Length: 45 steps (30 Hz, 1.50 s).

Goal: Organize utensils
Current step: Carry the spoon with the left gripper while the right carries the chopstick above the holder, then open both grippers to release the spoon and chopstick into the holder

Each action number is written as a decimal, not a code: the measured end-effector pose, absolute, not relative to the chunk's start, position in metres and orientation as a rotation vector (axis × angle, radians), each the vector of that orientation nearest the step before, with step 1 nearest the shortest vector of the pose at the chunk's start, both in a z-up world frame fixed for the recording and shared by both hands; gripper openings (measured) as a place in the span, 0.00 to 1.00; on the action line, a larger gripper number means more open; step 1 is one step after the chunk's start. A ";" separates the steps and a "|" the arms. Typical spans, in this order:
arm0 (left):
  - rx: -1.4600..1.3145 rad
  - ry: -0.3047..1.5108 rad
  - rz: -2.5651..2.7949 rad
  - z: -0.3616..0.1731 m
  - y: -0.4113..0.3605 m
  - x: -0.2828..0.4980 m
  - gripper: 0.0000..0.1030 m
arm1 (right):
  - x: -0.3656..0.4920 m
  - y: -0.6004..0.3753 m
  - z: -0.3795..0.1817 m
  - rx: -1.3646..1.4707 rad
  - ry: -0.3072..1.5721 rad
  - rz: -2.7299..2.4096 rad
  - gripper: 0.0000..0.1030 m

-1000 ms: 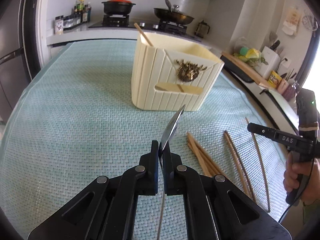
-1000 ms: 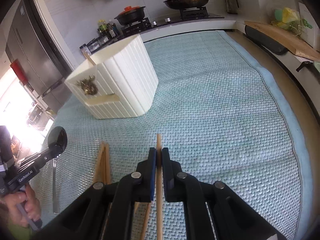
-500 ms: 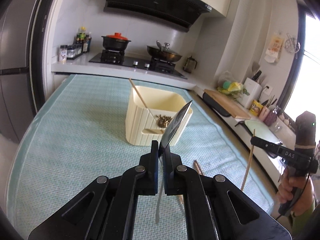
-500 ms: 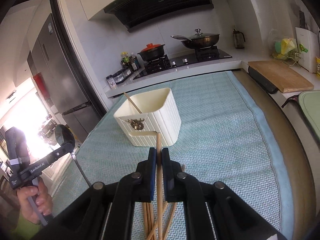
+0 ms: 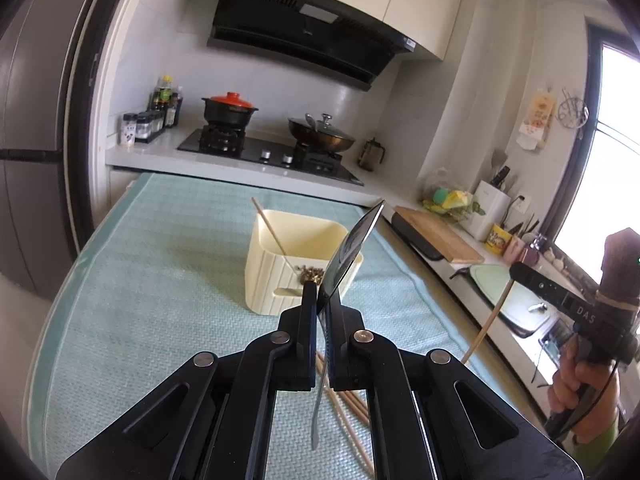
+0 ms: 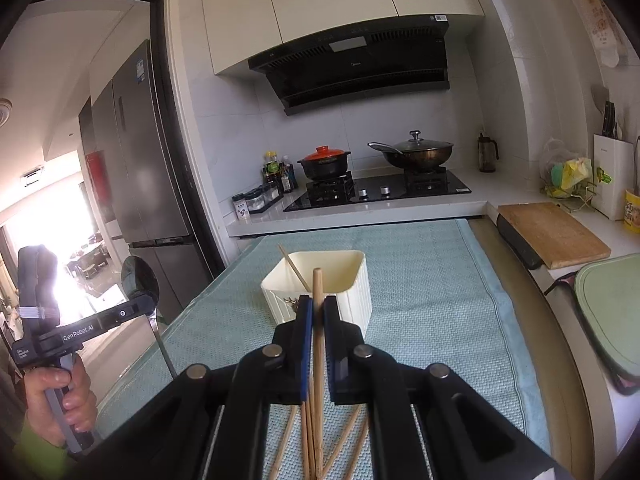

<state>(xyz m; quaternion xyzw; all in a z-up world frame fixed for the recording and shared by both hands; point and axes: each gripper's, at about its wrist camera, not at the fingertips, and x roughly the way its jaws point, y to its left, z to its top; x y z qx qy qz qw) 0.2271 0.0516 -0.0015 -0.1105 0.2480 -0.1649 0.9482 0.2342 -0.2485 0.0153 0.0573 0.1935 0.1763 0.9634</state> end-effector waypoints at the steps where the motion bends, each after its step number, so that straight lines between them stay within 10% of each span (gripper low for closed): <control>1: -0.227 0.504 -0.335 0.000 0.052 0.228 0.01 | 0.235 -0.247 0.019 0.110 0.386 0.358 0.06; 28: -0.239 0.343 -0.347 0.109 0.044 0.368 0.01 | 0.356 -0.182 0.148 -0.012 0.149 0.368 0.06; 45: -0.247 0.581 -0.242 -0.052 0.027 0.492 0.01 | 0.495 -0.164 -0.003 -0.069 0.525 0.405 0.06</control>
